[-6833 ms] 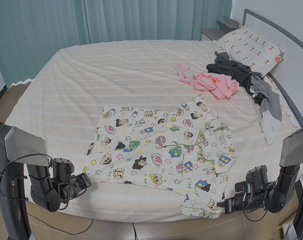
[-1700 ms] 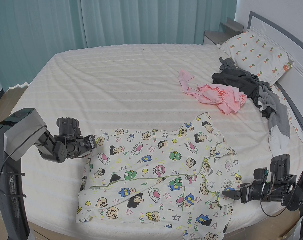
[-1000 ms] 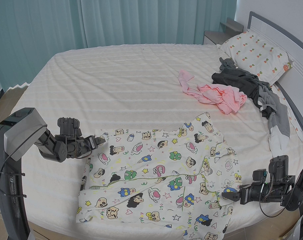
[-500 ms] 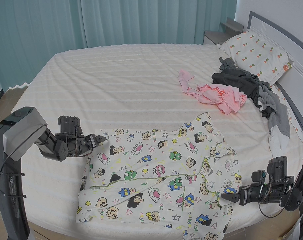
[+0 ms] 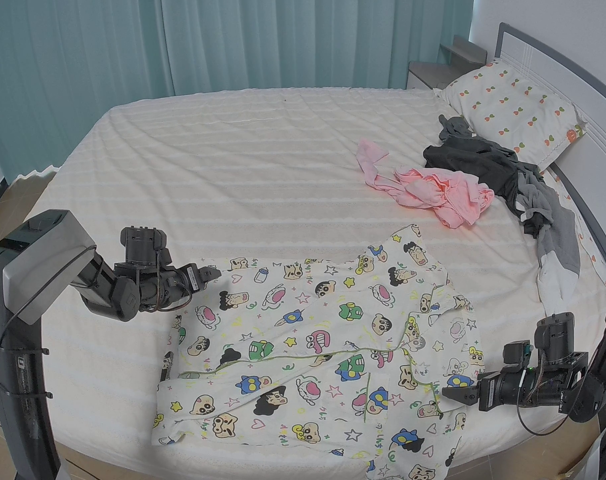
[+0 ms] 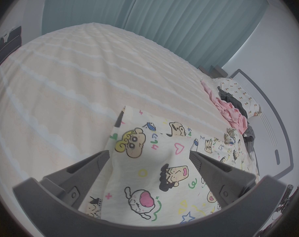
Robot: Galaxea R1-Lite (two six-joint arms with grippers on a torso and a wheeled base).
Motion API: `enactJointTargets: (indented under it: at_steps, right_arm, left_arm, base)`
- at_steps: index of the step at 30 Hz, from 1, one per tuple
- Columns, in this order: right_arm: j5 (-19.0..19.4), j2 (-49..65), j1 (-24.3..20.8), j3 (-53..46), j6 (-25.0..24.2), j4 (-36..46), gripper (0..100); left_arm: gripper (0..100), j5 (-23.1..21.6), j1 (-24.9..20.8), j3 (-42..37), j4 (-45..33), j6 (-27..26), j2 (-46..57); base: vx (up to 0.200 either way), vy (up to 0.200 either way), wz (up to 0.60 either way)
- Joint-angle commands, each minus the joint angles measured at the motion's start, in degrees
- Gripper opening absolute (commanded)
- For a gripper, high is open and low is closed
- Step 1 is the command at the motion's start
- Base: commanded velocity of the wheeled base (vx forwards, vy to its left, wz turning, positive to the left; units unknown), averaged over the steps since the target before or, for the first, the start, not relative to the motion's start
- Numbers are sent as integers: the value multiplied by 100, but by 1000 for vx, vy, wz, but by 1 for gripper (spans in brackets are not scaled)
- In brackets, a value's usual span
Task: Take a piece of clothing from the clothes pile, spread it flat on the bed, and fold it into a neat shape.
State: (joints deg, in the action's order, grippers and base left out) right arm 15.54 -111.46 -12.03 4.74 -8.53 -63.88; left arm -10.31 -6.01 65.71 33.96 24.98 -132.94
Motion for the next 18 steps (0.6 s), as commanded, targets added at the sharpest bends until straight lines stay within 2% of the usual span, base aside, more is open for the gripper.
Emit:
enactJointTargets:
  at_steps: [1, 18]
  right_arm:
    - [1, -7, -1, 0, 1, -2, 100]
    - [1, -25, -71, -8, 10, -2, 100]
  left_arm:
    - [100, 3, -32, 3, 5, -2, -162]
    - [100, 12, -23, 12, 14, 33, -417]
  base:
    - [0, 0, 0]
    - [0, 0, 0]
